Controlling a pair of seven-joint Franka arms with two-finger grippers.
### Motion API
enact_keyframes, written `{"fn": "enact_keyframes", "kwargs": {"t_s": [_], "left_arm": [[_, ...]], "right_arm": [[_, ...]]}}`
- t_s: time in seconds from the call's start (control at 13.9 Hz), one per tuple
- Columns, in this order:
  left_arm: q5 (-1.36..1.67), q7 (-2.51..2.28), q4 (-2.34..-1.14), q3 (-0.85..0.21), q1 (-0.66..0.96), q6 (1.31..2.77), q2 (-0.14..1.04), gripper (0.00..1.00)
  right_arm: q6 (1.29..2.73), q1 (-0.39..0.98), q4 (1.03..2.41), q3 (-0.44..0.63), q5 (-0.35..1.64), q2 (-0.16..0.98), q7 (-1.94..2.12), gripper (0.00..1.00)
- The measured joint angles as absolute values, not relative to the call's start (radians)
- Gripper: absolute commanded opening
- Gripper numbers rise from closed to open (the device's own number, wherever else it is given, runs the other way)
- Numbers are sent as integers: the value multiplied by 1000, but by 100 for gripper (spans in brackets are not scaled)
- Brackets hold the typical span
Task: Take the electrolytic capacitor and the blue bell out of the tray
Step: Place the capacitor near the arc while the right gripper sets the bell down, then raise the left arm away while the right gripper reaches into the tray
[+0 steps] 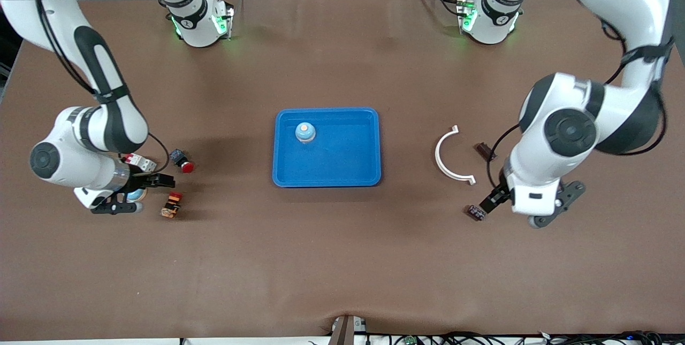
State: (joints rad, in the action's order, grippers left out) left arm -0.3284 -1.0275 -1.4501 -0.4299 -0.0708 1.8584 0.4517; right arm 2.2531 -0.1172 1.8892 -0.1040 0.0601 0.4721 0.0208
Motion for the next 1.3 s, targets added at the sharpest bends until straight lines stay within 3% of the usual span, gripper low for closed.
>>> {"fn": "enact_keyframes", "kwargs": {"t_s": [0.43, 0.79, 1.3], "left_arm": [[-248, -739, -1444, -429, -140, 1720, 285, 100], [-124, -547, -1442, -419, -216, 1635, 172, 100], [-14, -324, -1443, -224, -120, 1473, 34, 100]], "right_arm": [[2330, 63, 2019, -108, 62, 370, -331, 100], [2411, 309, 2088, -109, 62, 344, -724, 100], [2431, 487, 2089, -107, 62, 344, -964, 100]]}}
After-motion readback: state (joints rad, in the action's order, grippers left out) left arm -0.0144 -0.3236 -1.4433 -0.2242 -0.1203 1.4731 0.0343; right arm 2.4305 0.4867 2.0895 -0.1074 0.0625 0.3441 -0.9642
